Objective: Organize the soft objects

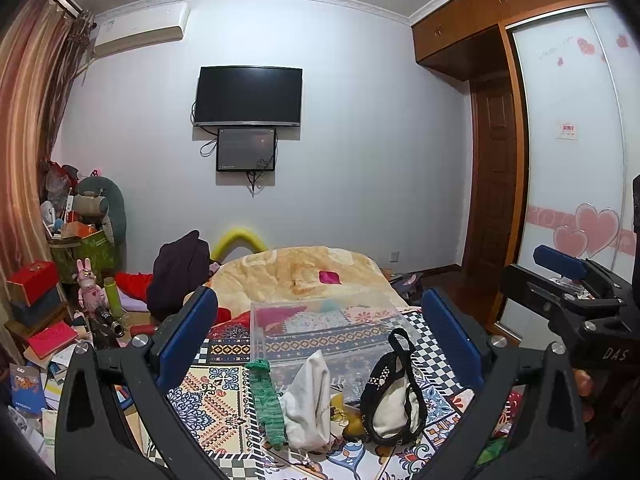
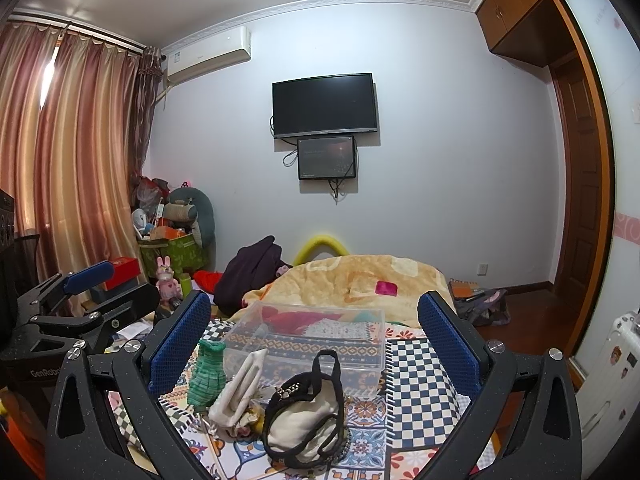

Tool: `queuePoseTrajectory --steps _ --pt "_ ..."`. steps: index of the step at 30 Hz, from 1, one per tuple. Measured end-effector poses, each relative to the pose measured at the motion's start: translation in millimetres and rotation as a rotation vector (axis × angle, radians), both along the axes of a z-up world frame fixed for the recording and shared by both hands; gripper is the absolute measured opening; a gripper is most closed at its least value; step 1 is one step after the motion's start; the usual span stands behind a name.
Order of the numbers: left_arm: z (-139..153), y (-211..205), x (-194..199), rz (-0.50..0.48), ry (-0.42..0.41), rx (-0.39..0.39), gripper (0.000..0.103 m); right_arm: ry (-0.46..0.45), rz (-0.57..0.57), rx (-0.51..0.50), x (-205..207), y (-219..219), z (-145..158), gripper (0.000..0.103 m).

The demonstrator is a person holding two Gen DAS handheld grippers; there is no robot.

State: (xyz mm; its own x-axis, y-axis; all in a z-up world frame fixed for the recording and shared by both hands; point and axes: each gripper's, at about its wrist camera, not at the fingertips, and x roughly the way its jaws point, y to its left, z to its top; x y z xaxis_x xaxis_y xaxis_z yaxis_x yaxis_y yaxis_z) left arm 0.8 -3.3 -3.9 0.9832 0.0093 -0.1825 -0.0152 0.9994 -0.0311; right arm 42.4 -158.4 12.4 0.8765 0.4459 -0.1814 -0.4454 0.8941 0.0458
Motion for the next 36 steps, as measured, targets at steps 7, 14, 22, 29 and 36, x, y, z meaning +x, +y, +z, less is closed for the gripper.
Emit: queuePoseTrajectory --steps 7,14,22,29,36 --pt "1 0 0 -0.004 -0.001 -0.003 0.103 -0.001 0.001 0.0 -1 1 1 0.103" --pt "4 1 -3 -0.009 -0.008 -0.005 0.103 -0.007 0.001 -0.001 -4 2 2 0.103" --pt "5 0 -4 -0.014 -0.009 0.004 0.103 -0.007 0.003 0.0 -5 2 3 0.103" --pt "-1 1 0 -0.006 0.005 0.002 0.103 0.01 0.006 -0.009 0 5 -1 0.103" --pt "-29 13 15 0.015 0.091 -0.006 0.103 0.1 0.01 -0.037 20 11 -25 0.103"
